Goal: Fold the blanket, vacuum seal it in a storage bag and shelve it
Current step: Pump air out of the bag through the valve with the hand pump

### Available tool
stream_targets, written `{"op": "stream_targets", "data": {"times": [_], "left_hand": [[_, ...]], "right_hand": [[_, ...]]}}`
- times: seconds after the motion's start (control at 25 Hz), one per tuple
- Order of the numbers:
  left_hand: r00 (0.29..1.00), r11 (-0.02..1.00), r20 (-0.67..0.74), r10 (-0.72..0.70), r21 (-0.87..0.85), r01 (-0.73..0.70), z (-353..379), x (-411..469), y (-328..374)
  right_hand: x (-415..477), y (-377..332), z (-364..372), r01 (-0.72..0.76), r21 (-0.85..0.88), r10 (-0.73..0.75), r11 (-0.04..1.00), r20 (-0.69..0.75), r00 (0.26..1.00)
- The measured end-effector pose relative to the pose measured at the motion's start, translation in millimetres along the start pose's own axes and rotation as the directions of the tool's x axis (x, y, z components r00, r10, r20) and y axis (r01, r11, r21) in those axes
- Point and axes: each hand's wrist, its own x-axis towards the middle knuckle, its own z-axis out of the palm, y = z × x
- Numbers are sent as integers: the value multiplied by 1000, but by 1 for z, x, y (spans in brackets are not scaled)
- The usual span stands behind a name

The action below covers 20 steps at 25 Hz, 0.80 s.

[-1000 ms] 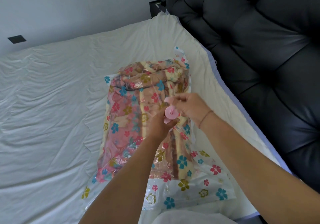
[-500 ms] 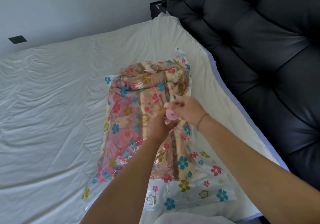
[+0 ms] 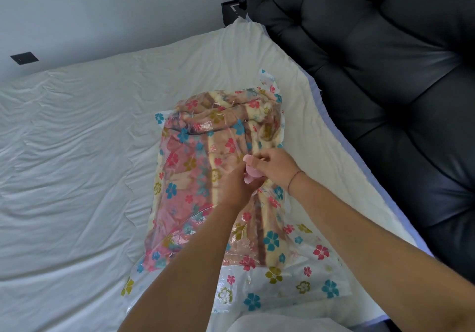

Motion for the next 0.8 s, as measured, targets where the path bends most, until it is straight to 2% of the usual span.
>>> {"op": "stream_targets", "data": {"times": [0.08, 0.2, 0.28, 0.32, 0.44, 0.48, 0.6, 0.72, 0.8], "left_hand": [[1000, 1000, -18, -5, -5, 5, -2, 0, 1], [1000, 1000, -9, -23, -18, 23, -4, 2, 0], [1000, 1000, -14, -21, -14, 21, -3, 2, 0], [1000, 1000, -16, -20, -14, 20, -1, 2, -1], [1000, 1000, 1, 14, 10, -15, 3, -1, -2], [1000, 1000, -1, 26, 12, -26, 3, -1, -2], [1000, 999, -11, -10, -31, 9, 0, 0, -1], [1000, 999, -4, -21, -28, 21, -2, 1, -2], [1000, 999, -2, -32, -29, 31, -1, 2, -2]], "right_hand": [[-1, -17, -14, 12, 44, -12, 999, 0, 1000], [-12, -66, -63, 204, 203, -200, 958, -38, 979], [-11, -65, -68, 233, 280, -234, 931, -30, 972], [-8, -52, -58, 189, 255, -191, 948, -17, 981], [3, -3, -10, -74, 114, 69, 991, 44, 997], [3, 3, -4, -94, 107, 89, 990, 48, 995], [-9, -27, -27, 58, 158, -55, 986, -23, 998], [-24, -66, -61, 237, 318, -215, 918, -104, 971], [-18, -53, -54, 220, 320, -203, 921, -84, 976]]}}
